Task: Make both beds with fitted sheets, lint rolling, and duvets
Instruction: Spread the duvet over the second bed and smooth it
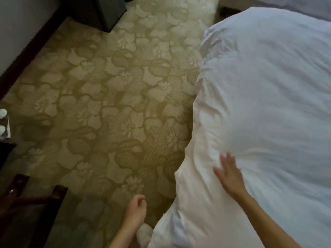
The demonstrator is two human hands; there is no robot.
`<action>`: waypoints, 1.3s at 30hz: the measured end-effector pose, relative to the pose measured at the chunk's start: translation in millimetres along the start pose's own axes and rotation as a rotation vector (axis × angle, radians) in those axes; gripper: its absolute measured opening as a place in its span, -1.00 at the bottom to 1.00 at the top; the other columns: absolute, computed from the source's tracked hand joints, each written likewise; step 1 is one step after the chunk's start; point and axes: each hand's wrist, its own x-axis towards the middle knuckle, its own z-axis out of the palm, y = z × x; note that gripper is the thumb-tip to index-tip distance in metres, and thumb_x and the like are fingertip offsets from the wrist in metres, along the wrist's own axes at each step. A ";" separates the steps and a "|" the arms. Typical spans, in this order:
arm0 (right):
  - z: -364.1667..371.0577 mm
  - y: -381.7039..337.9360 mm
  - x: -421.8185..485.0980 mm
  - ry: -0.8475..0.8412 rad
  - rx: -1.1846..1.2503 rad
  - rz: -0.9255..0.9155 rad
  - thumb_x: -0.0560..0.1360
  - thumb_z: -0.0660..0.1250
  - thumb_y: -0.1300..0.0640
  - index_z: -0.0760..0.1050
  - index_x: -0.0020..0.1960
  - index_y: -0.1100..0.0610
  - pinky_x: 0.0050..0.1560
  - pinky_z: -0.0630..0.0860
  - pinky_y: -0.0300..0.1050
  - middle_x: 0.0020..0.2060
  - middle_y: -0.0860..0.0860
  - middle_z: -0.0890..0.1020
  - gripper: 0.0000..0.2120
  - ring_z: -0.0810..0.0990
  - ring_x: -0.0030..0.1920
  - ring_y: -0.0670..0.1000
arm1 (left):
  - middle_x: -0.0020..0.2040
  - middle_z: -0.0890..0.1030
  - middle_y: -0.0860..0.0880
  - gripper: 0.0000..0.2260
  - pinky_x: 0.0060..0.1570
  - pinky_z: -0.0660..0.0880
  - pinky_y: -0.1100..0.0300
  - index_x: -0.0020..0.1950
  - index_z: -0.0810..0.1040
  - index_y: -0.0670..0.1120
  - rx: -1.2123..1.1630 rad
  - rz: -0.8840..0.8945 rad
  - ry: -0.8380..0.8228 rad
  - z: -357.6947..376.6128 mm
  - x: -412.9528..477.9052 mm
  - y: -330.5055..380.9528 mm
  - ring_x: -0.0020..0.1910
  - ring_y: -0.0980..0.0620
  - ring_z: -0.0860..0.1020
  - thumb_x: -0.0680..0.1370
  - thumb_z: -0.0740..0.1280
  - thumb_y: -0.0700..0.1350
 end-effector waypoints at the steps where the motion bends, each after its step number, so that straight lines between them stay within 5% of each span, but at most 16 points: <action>1: 11.5 -11.1 -4.8 -0.252 -0.023 -0.160 0.62 0.10 -0.09 0.12 0.52 -0.04 0.48 -0.06 -0.03 0.53 -0.10 0.04 -0.50 -0.01 0.53 -0.07 | 0.13 0.53 -0.06 -0.78 0.01 0.37 0.22 0.23 0.49 -0.12 -0.010 0.023 -0.011 -2.5 6.7 15.3 0.06 0.03 0.48 0.62 0.16 -0.20; 3: 18.2 -27.9 -7.6 -0.482 0.073 -0.321 0.58 0.19 -0.11 0.30 0.43 -0.13 0.43 0.05 -0.21 0.47 -0.20 0.21 -0.58 0.18 0.45 -0.18 | 0.08 0.52 -0.01 -0.80 0.06 0.40 0.20 0.20 0.49 -0.08 -0.025 0.081 -0.057 -5.8 18.6 48.6 0.06 0.06 0.46 0.63 0.16 -0.19; 8: -70.4 -19.7 59.8 0.497 0.414 -0.018 0.57 0.27 0.16 0.39 0.39 0.13 0.35 0.14 -0.31 0.43 0.01 0.35 -0.61 0.28 0.45 -0.03 | 0.00 0.53 -0.01 -0.86 -0.08 0.39 0.28 0.06 0.51 -0.06 0.030 0.270 -0.119 -14.2 54.5 136.5 0.07 0.03 0.49 0.61 0.19 -0.22; 11: -113.4 -15.7 113.0 0.630 0.287 0.205 0.61 0.18 0.08 0.15 0.52 0.11 0.46 0.04 -0.09 0.54 0.01 0.08 -0.49 0.03 0.54 0.00 | -0.08 0.53 0.05 -0.83 -0.27 0.33 0.38 -0.03 0.49 0.00 0.093 0.321 -0.149 -9.6 79.4 197.7 -0.05 0.10 0.51 0.62 0.17 -0.24; 15: -93.8 -58.0 167.6 0.039 -0.219 0.000 0.49 -0.16 -0.41 -0.11 0.56 0.00 0.49 -0.15 0.05 0.55 0.00 -0.16 -0.23 -0.20 0.54 0.05 | -0.07 0.54 0.05 -0.83 -0.22 0.37 0.35 -0.04 0.48 0.01 0.174 0.370 -0.214 8.9 123.5 292.8 -0.07 0.15 0.51 0.62 0.18 -0.23; 18: -108.2 -91.0 192.7 -0.476 0.077 -0.180 0.55 0.14 -0.25 0.32 0.45 -0.02 0.34 0.17 -0.27 0.47 -0.03 0.30 -0.45 0.27 0.45 -0.03 | -0.03 0.54 0.03 -0.85 -0.12 0.40 0.25 0.06 0.50 -0.05 0.227 0.391 -0.234 16.8 155.8 372.4 0.00 0.05 0.52 0.61 0.17 -0.23; 19: -123.8 -96.3 203.5 -0.424 0.214 -0.193 0.56 0.24 -0.12 0.40 0.40 -0.02 0.28 0.19 -0.36 0.43 -0.08 0.36 -0.55 0.34 0.40 -0.06 | -0.01 0.54 0.02 -0.84 -0.14 0.41 0.24 0.10 0.50 -0.06 0.241 0.396 -0.232 17.6 165.7 399.2 -0.01 0.06 0.51 0.62 0.17 -0.22; 21: -159.7 -90.6 237.5 0.075 0.378 -0.121 0.55 0.31 0.06 0.42 0.38 0.03 0.30 0.12 -0.44 0.40 -0.16 0.31 -0.60 0.32 0.43 -0.07 | 0.03 0.55 0.01 -0.83 -0.18 0.43 0.27 0.14 0.50 -0.04 0.242 0.410 -0.236 17.7 180.5 445.9 -0.03 0.10 0.52 0.62 0.17 -0.19; 23: -211.2 -76.7 282.0 0.584 0.393 0.036 0.56 0.29 0.14 0.37 0.41 0.09 0.38 0.12 -0.30 0.44 -0.10 0.27 -0.58 0.24 0.47 -0.04 | 0.07 0.55 0.02 -0.81 -0.12 0.43 0.25 0.18 0.50 -0.04 0.231 0.420 -0.227 17.2 195.4 493.1 0.02 0.08 0.52 0.63 0.17 -0.18; 25: -246.4 -67.5 321.4 0.747 0.330 0.231 0.59 0.23 0.10 0.22 0.49 0.07 0.47 0.07 -0.08 0.52 -0.02 0.13 -0.50 0.05 0.53 -0.01 | 0.06 0.55 0.03 -0.82 -0.10 0.43 0.24 0.17 0.49 -0.04 0.243 0.429 -0.218 17.2 213.3 537.4 0.05 0.06 0.52 0.62 0.17 -0.18; 27: -248.5 -75.7 344.0 0.452 0.112 0.303 0.60 0.10 -0.10 0.00 0.55 0.01 0.51 -0.05 0.07 0.55 0.00 -0.10 -0.41 -0.17 0.54 0.07 | 0.05 0.55 0.02 -0.82 -0.08 0.43 0.22 0.16 0.50 -0.04 0.263 0.423 -0.221 16.3 232.6 571.6 0.06 0.04 0.53 0.62 0.17 -0.19; 29: -220.4 -95.1 344.9 0.025 -0.057 0.132 0.51 -0.05 -0.33 -0.03 0.55 -0.05 0.50 -0.12 0.09 0.53 -0.02 -0.18 -0.31 -0.28 0.52 0.09 | 0.06 0.57 0.01 -0.82 0.02 0.45 0.18 0.15 0.51 -0.06 0.275 0.412 -0.239 14.8 252.1 602.7 0.08 0.02 0.53 0.61 0.18 -0.20; 33: -248.6 -140.4 368.2 -0.285 0.457 -0.066 0.41 0.23 -0.38 0.61 0.15 -0.01 0.30 0.27 -0.38 0.16 -0.11 0.61 -0.44 0.40 0.18 -0.42 | 0.03 0.57 0.01 -0.82 0.03 0.43 0.20 0.13 0.52 -0.08 0.335 0.416 -0.313 13.4 286.5 674.5 0.07 0.04 0.52 0.61 0.17 -0.23; 35: -298.8 -150.6 418.6 0.038 0.487 0.050 0.40 0.18 -0.43 0.57 0.23 0.02 0.33 0.21 -0.43 0.25 -0.07 0.56 -0.36 0.44 0.26 -0.27 | 0.04 0.58 -0.04 -0.80 0.04 0.45 0.17 0.14 0.52 -0.13 0.369 0.434 -0.357 10.5 300.5 718.0 0.04 0.02 0.52 0.60 0.17 -0.25; 37: -361.8 -147.9 478.1 0.425 0.480 0.133 0.56 0.26 -0.06 0.49 0.31 0.08 0.40 0.17 -0.32 0.35 0.01 0.46 -0.63 0.40 0.38 -0.04 | 0.08 0.59 -0.11 -0.81 0.03 0.48 0.12 0.11 0.53 -0.15 0.403 0.486 -0.384 4.5 315.4 767.6 0.01 -0.02 0.53 0.59 0.17 -0.27; 39: -425.4 -141.8 531.1 0.609 0.423 0.213 0.59 0.23 0.14 0.39 0.39 0.11 0.40 0.14 -0.22 0.44 0.03 0.34 -0.63 0.27 0.46 0.01 | 0.07 0.59 -0.09 -0.81 -0.08 0.47 0.16 0.12 0.52 -0.13 0.437 0.561 -0.406 -1.9 326.3 819.3 0.01 -0.02 0.53 0.59 0.16 -0.26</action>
